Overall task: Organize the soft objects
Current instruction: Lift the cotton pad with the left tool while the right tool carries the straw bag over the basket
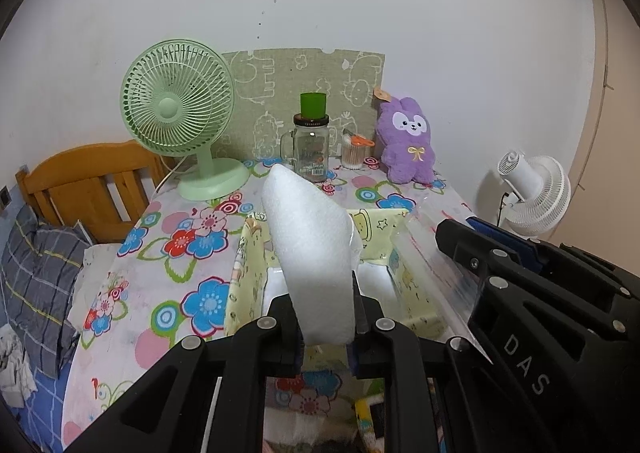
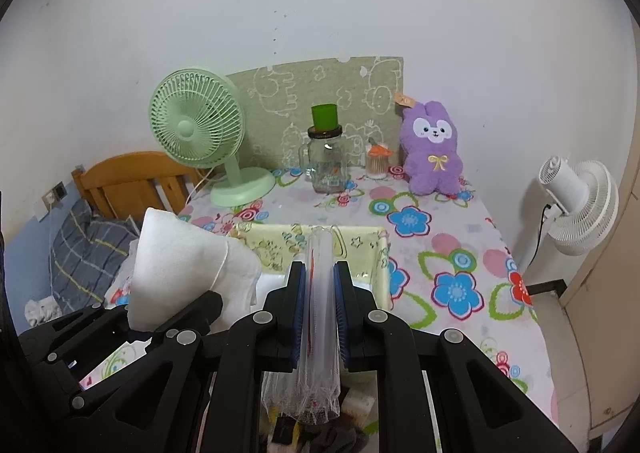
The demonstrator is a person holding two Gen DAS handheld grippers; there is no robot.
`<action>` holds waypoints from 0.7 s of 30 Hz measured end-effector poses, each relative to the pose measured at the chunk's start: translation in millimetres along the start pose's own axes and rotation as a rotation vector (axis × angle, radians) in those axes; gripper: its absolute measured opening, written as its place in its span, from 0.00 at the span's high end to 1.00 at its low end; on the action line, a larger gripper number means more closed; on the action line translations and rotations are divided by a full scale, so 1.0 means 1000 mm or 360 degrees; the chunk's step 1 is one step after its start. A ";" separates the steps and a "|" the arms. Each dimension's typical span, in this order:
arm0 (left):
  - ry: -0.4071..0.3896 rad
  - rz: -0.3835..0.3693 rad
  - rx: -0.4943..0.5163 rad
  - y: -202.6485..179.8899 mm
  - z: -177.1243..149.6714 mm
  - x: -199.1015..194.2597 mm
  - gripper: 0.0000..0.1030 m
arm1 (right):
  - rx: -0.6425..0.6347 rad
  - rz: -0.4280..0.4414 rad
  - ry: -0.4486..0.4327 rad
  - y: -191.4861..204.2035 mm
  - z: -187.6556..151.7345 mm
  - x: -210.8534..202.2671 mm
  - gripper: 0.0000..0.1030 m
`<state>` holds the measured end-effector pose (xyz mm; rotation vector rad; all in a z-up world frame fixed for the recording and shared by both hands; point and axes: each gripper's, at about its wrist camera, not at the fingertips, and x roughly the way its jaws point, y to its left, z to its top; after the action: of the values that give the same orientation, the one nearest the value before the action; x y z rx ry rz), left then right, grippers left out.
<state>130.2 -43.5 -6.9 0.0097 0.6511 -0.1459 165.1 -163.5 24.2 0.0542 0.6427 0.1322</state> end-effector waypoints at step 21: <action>0.0092 0.0082 0.0021 0.004 0.018 0.078 0.85 | 0.0041 -0.0030 0.0089 -0.013 0.013 0.082 0.83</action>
<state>202.3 -50.6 -40.0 0.0435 0.7071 -0.1003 239.4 -164.7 -15.3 0.0692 0.7008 0.1077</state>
